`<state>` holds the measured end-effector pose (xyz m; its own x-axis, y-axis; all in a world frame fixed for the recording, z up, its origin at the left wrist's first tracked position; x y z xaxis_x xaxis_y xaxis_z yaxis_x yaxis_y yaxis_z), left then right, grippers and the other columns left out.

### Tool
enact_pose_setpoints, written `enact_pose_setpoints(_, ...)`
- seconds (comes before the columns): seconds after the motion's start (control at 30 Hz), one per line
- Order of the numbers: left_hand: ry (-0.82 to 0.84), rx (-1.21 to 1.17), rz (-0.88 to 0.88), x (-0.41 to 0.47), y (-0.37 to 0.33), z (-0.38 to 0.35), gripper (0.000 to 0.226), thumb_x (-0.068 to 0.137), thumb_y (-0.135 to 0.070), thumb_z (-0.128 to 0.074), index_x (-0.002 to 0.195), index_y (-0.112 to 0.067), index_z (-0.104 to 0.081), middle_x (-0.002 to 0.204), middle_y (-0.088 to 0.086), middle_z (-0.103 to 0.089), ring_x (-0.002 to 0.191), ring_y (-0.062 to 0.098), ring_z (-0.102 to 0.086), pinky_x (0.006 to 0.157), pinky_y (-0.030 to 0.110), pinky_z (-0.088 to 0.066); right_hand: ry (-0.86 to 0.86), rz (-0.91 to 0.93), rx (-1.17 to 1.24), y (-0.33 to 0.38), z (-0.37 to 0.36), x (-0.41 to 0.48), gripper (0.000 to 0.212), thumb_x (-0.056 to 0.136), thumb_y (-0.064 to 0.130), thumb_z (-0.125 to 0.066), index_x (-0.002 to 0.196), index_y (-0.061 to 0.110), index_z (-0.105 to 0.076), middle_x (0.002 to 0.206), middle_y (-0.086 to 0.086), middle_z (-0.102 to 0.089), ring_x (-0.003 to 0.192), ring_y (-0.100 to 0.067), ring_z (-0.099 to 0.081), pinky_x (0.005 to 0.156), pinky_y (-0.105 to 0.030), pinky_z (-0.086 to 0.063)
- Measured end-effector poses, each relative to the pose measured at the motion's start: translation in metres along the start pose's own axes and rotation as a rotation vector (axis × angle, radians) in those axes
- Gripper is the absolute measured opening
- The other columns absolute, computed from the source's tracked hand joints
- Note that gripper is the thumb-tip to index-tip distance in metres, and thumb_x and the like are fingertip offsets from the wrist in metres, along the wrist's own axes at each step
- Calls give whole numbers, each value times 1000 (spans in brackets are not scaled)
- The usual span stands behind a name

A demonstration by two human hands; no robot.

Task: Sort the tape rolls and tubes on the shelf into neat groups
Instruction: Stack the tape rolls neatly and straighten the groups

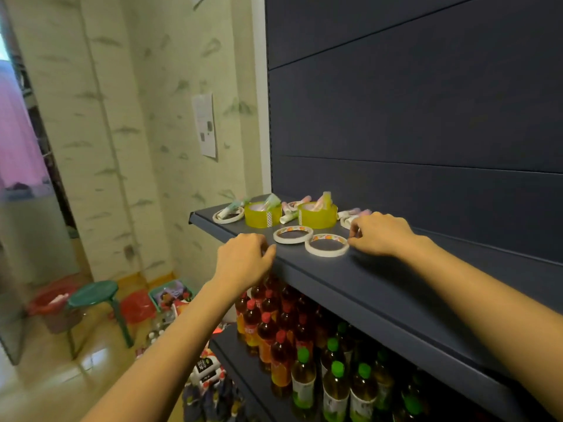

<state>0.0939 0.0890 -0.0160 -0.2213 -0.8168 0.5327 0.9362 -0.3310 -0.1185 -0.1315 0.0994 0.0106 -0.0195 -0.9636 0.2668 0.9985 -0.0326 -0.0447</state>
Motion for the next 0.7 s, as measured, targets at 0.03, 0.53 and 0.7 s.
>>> enact_pose_setpoints(0.03, 35, 19, 13, 15, 3, -9, 38, 94, -43, -40, 92, -15, -65, 95, 8, -68, 91, 30, -62, 65, 32, -43, 4, -10, -17, -3, -3, 11, 28, 90, 44, -52, 109, 27, -64, 121, -3, -57, 109, -25, -55, 79, -34, -42)
enact_pose_setpoints(0.53, 542, -150, -129, 155, 27, -106, 48, 90, -44, -50, 53, -14, -42, 60, 3, -45, 58, 15, -42, 54, 29, -31, 174, -201, -76, -34, -42, 75, 50, 87, 67, -38, 100, 22, -56, 85, 3, -49, 78, -16, -48, 67, -32, -35)
enact_pose_setpoints(0.7, 343, -246, -298, 190, 23, -85, 45, 89, -39, -49, 55, -9, -50, 66, 11, -53, 69, 29, -51, 61, 31, -36, 390, -234, -69, -24, -65, 67, 47, 87, 66, -39, 65, 26, -53, 71, 9, -47, 73, -14, -50, 60, -28, -35)
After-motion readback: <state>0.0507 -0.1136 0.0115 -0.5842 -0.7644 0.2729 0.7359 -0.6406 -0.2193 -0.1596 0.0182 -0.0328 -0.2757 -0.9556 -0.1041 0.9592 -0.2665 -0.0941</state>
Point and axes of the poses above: each hand's wrist, its own x-axis towards the middle knuckle, its own z-axis out of the back of the hand, y = z × x, the point moved 6 cm from there along x, towards the middle knuckle
